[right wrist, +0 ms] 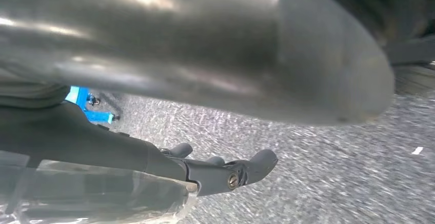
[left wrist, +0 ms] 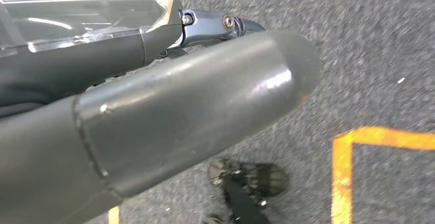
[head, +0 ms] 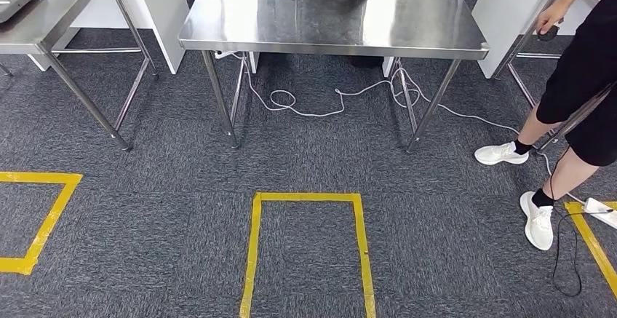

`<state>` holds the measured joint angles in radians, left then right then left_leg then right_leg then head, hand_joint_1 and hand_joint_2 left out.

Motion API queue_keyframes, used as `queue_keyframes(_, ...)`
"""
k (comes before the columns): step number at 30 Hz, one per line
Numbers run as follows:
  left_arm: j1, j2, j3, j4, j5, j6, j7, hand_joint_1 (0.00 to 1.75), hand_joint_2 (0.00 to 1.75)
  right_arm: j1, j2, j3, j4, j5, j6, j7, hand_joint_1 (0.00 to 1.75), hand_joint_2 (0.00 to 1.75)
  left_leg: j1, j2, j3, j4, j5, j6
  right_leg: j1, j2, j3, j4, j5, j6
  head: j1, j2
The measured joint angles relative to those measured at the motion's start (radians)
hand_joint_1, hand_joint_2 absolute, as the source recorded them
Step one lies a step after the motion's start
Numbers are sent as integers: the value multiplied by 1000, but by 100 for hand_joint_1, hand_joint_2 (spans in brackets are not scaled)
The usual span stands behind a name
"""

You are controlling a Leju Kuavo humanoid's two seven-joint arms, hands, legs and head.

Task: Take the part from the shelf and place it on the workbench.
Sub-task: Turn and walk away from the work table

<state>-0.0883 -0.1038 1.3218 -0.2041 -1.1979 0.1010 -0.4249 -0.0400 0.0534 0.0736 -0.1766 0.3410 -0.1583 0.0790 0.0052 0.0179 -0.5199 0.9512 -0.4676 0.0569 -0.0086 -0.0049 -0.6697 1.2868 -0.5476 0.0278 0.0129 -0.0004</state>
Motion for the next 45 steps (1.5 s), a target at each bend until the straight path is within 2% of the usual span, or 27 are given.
queue_keyframes(1, 0, 0, -1, 0, -2, -2, 1, 0, 0, 0, 0, 2, 0, 1, 0, 0, 0, 0, 1, 2, -21, 3, 14, -3, -2, 0, 34, -16, 25, 14, 0, 0)
queue_keyframes(2, 0, 0, -1, 0, -4, -3, 2, 0, 0, -1, 0, 3, 0, 2, 0, 0, 0, 0, 1, 2, -39, 8, 27, -8, -4, 0, 85, -65, 42, 23, 0, 0)
queue_keyframes(3, 0, -1, -2, 1, -6, -4, 3, 0, 0, -1, 1, 4, 0, 3, 0, 0, 0, 0, 0, 2, -56, 16, 38, -13, -4, 0, 155, -145, 42, 26, 1, 0)
queue_keyframes(4, -1, -1, -2, 1, -8, -4, 4, 0, 0, -3, 1, 6, 0, 4, 0, 0, 0, 0, -1, 2, -69, 24, 48, -18, -2, 2, 218, -234, 25, 22, 1, 0)
queue_keyframes(5, -1, -1, -3, 1, -8, -4, 5, 0, 0, -4, 1, 7, 0, 5, 0, 0, 0, 0, -3, 2, -77, 31, 57, -24, 1, 3, 260, -300, 5, 15, 1, 0)
queue_keyframes(6, -2, -1, -3, 1, -9, -4, 6, 0, 0, -6, 2, 8, -1, 6, 0, 0, 0, 0, -3, 3, -85, 37, 66, -29, 4, 4, 281, -341, -12, 9, 1, 0)
queue_keyframes(8, -2, 0, -3, 1, -10, -4, 6, 0, 0, -6, 4, 8, 0, 6, 0, 0, 0, 0, 0, 0, -98, 49, 72, -38, -3, 3, 264, -341, -12, -2, -3, 0)
queue_keyframes(9, -1, 0, -3, 1, -10, -4, 6, 0, 0, -4, 5, 8, 0, 6, 0, 0, 0, 0, 3, -3, -106, 64, 53, -43, -7, 1, 256, -337, -7, -10, -5, 0)
queue_keyframes(12, 1, 0, -6, 1, -20, 17, 7, 0, 0, 0, 7, 9, 1, 7, 0, 0, 0, 0, 10, -10, -137, 195, -86, -57, -4, -7, 227, -334, 18, -40, -13, 0)
queue_keyframes(13, 1, 0, -10, 1, -26, 34, 7, 0, 0, 1, 8, 9, 1, 8, 0, 0, 0, 0, 12, -10, -147, 255, -117, -61, -1, -9, 216, -333, 27, -46, -15, 0)
queue_keyframes(14, 1, 0, -14, 1, -31, 52, 9, 0, 0, 1, 8, 9, 1, 9, 0, -1, 0, 0, 14, -11, -150, 301, -120, -63, 2, -10, 205, -332, 36, -47, -15, 0)
queue_keyframes(15, 1, 0, -19, 1, -35, 66, 12, 0, 0, 1, 8, 9, 1, 10, 0, -1, 0, 0, 15, -11, -142, 321, -101, -64, 4, -11, 193, -329, 43, -45, -15, 0)
queue_keyframes(16, 1, 0, -23, 1, -38, 77, 16, 0, 0, 1, 9, 9, 1, 12, 0, -1, 0, 0, 18, -10, -117, 305, -70, -64, 4, -11, 182, -325, 49, -42, -15, 0)
queue_keyframes(17, 1, 0, -25, 1, -39, 83, 19, 0, 0, 1, 9, 9, 1, 13, 0, -1, 0, 0, 20, -11, -76, 257, -43, -64, 4, -11, 174, -319, 54, -39, -15, 0)
queue_keyframes(18, 0, 0, -27, 1, -40, 86, 20, 0, 0, 1, 9, 9, 1, 15, 0, -1, 0, 0, 21, -12, -26, 190, -34, -63, 6, -11, 163, -313, 57, -35, -16, 0)
queue_keyframes(19, -1, 0, -28, 1, -41, 88, 21, 0, 0, 1, 10, 9, 1, 16, -1, -1, 0, 0, 20, -14, 15, 127, -37, -61, 7, -11, 155, -306, 60, -30, -14, 0)
queue_keyframes(21, -4, 0, -29, 1, -42, 89, 22, 0, 0, -1, 11, 10, 1, 17, -1, -1, 0, 0, 13, -19, 49, 58, -60, -53, 10, -12, 143, -298, 68, -17, -14, 0)
queue_keyframes(24, -3, -2, -34, 1, -42, 89, 23, 0, 0, -3, 12, 10, 1, 19, -1, -1, 0, 0, 8, -16, 37, 40, -53, -28, 9, -11, 125, -281, 70, 1, -12, 0)
queue_keyframes(26, -1, -4, -38, 1, -42, 89, 24, 0, 0, -2, 12, 11, 1, 21, -1, -1, 0, 0, 1, -16, 28, 38, -47, -23, 12, -7, 111, -277, 54, -12, -5, 0)
queue_keyframes(28, 0, -5, -41, 1, -42, 88, 25, 0, 0, 0, 12, 12, 1, 23, -2, 0, 0, 0, -13, -18, 22, 41, -47, -22, 10, -2, 108, -291, 71, -9, -2, 0)
queue_keyframes(30, 0, -5, -42, 1, -42, 88, 27, 0, 0, 0, 12, 14, 1, 24, -3, 0, 0, 0, -20, -18, 19, 42, -43, -15, 5, 0, 106, -294, 96, 5, -4, 0)
queue_keyframes(35, 0, -6, -43, 1, -42, 86, 28, 0, 0, 2, 12, 16, 1, 24, -15, -1, 0, 0, -22, -18, 15, 43, -37, -7, 2, 1, 108, -298, 105, 9, -3, 0)
queue_keyframes(39, -1, -7, -43, 1, -44, 82, 28, 0, 0, 2, 16, 16, 1, 21, -21, -3, 0, 0, -18, -10, 12, 34, -19, 10, -7, 5, 105, -302, 111, 28, -4, 0)
queue_keyframes(41, -1, -8, -44, 1, -47, 82, 28, 0, 0, 1, 17, 16, 1, 20, -22, -3, 0, 0, -8, 1, 8, 23, -9, 16, -5, 5, 71, -235, 67, 20, 0, 0)
queue_keyframes(43, -1, -8, -44, 1, -49, 81, 29, 0, 0, 2, 18, 16, 1, 19, -22, -3, 0, 0, -6, 12, 0, 23, -6, 17, -6, 6, 11, -96, 2, 9, 4, 0)
queue_keyframes(44, -1, -8, -44, 1, -49, 81, 29, 0, 0, 3, 18, 16, 1, 18, -22, -3, 0, 0, -7, 19, -3, 23, -5, 16, -7, 5, -12, -38, -19, 10, 4, 0)
queue_keyframes(45, -1, -8, -44, 1, -49, 80, 30, 0, 0, 5, 18, 16, 1, 18, -22, -3, 0, 0, -6, 27, -5, 24, -5, 14, -8, 5, -17, -12, -25, 14, 4, 0)
